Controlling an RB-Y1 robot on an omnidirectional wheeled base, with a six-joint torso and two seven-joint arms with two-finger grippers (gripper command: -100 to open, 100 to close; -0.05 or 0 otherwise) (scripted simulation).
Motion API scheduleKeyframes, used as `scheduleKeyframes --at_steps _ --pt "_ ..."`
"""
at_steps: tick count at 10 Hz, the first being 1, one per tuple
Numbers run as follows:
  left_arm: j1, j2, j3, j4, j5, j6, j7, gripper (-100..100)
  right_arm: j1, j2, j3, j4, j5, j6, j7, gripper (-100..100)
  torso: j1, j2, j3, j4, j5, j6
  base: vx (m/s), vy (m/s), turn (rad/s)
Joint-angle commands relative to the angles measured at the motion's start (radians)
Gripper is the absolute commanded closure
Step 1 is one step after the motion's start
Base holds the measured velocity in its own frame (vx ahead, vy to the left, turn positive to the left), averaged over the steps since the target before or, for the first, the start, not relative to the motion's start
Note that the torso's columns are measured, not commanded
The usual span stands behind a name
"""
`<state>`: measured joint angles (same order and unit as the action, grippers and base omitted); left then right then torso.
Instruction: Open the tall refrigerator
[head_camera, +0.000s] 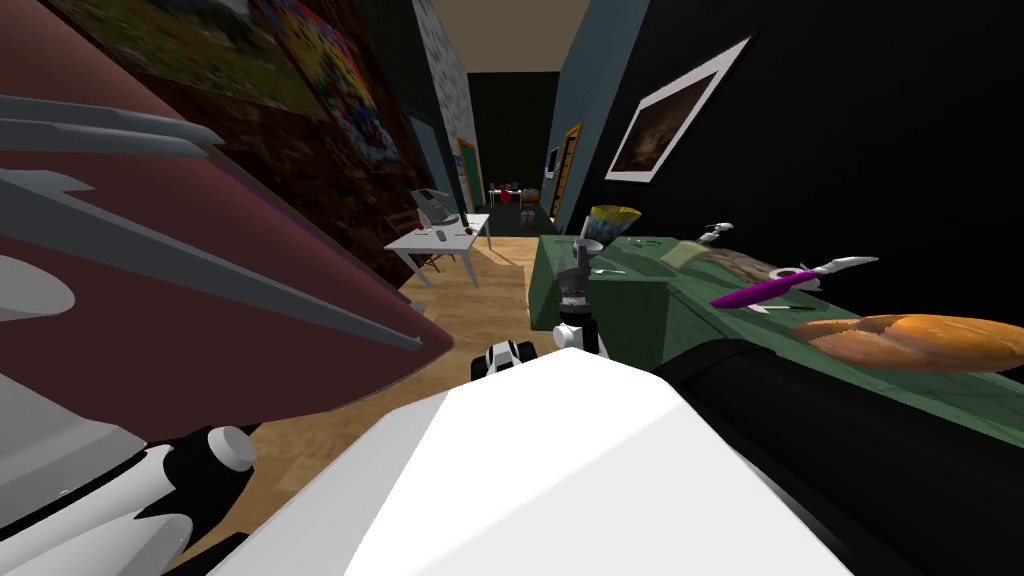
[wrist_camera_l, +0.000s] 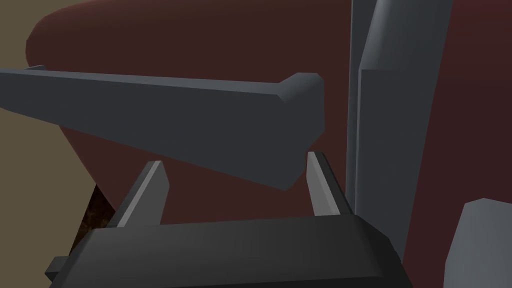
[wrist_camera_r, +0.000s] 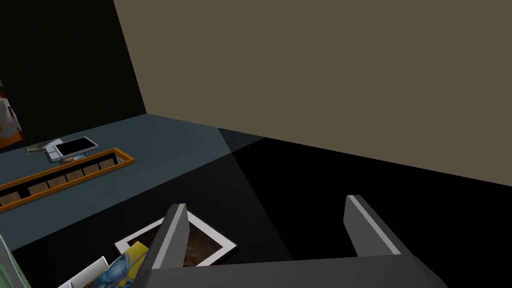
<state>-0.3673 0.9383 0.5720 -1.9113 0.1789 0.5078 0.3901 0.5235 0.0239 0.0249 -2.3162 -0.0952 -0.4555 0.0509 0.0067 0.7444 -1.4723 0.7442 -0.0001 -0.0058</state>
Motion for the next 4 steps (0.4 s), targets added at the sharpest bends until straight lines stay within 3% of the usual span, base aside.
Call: scheduleKeyframes --at_steps 1,2,4 --pt "0.0 0.016 -0.015 -0.035 0.044 -0.007 0.017 100 0.0 0.0 0.0 0.0 0.0 0.0 0.0 0 0.0 0.001 0.001 0.001 0.0 0.0 -0.284 0.106 -0.029" --pt "0.0 0.016 -0.015 -0.035 0.044 -0.007 0.017 100 0.0 0.0 0.0 0.0 0.0 0.0 0.0 0 -0.001 0.002 0.002 0.0 0.0 0.001 -0.228 0.079 -0.034" --pt "0.003 0.021 -0.038 -0.071 0.085 -0.007 0.035 100 0.0 0.0 0.0 0.0 0.0 0.0 0.0 0 -0.004 0.0 0.001 0.0 0.0 0.0 -0.253 0.072 -0.017"
